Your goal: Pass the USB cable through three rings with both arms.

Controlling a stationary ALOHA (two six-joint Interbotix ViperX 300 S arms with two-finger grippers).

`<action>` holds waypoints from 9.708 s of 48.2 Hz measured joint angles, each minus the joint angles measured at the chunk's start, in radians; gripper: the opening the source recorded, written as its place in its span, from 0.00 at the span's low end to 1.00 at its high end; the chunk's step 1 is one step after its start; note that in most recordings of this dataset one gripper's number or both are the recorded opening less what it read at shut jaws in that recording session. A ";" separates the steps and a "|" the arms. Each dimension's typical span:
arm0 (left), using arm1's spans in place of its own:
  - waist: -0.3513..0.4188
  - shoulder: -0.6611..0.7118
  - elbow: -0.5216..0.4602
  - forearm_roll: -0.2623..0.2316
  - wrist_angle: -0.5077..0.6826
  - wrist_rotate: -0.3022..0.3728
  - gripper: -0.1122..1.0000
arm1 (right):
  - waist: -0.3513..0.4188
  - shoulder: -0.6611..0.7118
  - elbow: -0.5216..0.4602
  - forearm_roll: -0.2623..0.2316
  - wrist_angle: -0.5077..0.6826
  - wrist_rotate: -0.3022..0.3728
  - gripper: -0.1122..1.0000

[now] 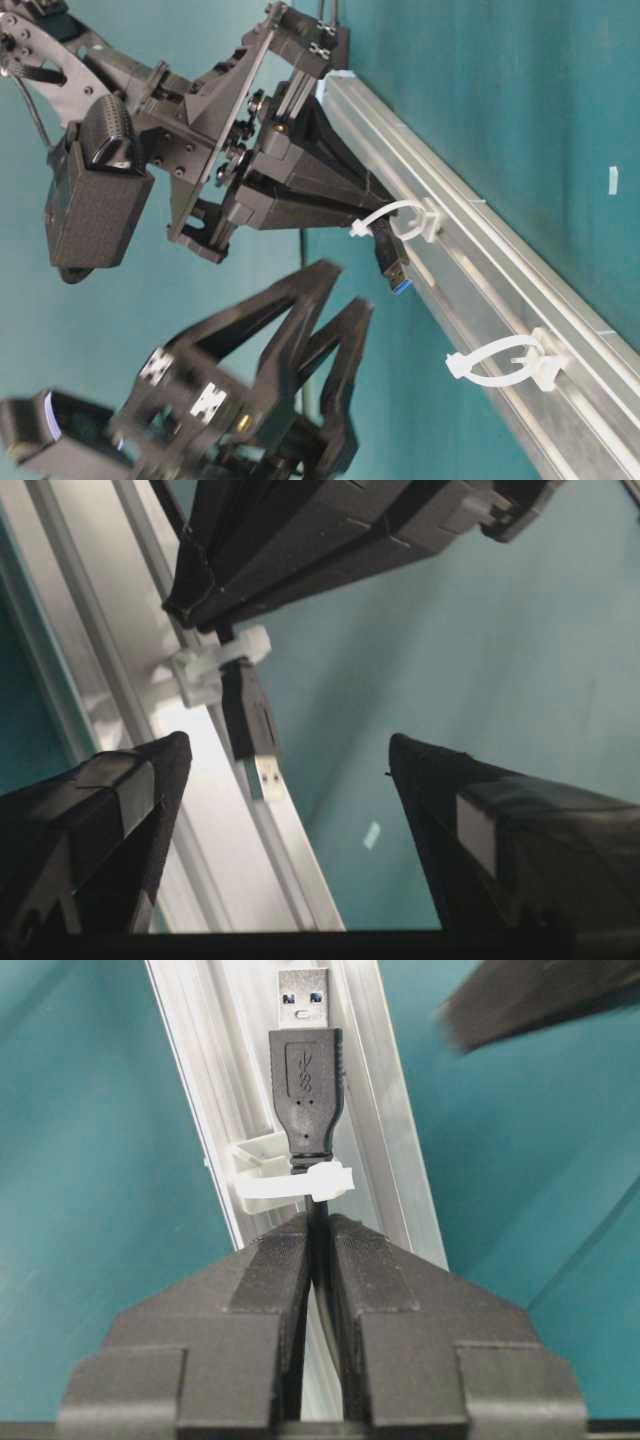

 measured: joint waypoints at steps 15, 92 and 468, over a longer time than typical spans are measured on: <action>0.003 0.084 -0.054 0.000 -0.002 0.000 0.89 | 0.002 0.000 0.002 0.000 -0.006 0.000 0.19; 0.008 0.132 -0.097 0.000 0.000 -0.003 0.22 | 0.005 -0.002 0.005 0.000 -0.006 0.002 0.19; -0.252 -0.067 0.117 0.002 0.009 -0.190 0.29 | 0.268 0.152 -0.242 -0.155 0.054 0.339 0.16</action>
